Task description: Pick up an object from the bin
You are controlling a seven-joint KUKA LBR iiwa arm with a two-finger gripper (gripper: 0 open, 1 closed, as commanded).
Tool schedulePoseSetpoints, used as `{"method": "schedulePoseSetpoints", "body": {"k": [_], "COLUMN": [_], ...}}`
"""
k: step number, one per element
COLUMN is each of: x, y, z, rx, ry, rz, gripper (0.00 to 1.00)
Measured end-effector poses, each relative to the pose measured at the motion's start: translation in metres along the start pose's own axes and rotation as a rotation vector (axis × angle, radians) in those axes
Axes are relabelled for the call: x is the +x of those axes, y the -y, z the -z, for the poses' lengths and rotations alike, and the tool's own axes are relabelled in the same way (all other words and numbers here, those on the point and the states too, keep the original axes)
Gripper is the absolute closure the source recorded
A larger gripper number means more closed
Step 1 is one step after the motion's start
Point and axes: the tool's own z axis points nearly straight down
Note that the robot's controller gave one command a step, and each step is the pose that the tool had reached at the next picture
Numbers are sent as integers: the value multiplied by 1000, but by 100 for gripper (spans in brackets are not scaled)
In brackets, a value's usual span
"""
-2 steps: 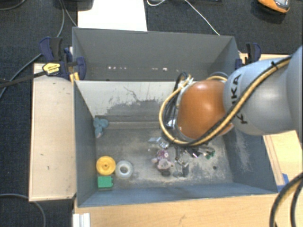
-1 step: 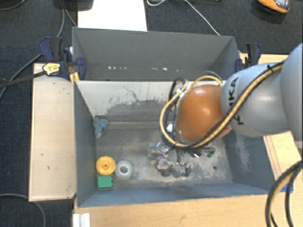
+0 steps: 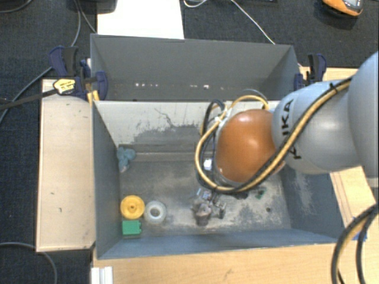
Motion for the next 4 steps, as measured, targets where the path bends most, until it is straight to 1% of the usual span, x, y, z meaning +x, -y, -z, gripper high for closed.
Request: {"method": "schedulePoseSetpoints", "body": {"k": [2,3,4], "x": [1,2,0], "y": [-1,-2,0], "z": [3,24,43], "rx": [-1,-6,2], "ry": [0,-4,3], "rz": [-1,-2,-2], "gripper": [100,100,100]}}
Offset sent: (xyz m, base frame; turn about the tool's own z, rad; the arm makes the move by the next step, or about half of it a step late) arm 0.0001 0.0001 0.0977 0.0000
